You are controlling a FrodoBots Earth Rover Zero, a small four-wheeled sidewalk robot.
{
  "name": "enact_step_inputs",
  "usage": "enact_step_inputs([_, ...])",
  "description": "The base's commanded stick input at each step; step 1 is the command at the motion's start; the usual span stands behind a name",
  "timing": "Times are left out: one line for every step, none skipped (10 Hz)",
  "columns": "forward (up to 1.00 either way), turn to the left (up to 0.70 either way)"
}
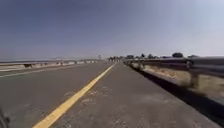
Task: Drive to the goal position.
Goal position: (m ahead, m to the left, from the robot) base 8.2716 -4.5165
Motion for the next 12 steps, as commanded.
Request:
enact_step_inputs([0.30, 0.00])
enact_step_inputs([0.30, 0.00])
enact_step_inputs([0.30, 0.00])
enact_step_inputs([0.30, 0.00])
enact_step_inputs([0.30, 0.00])
enact_step_inputs([0.30, 0.00])
enact_step_inputs([0.30, 0.00])
enact_step_inputs([0.30, 0.00])
enact_step_inputs([0.30, 0.00])
enact_step_inputs([0.30, 0.00])
enact_step_inputs([0.30, 0.00])
enact_step_inputs([0.30, 0.00])
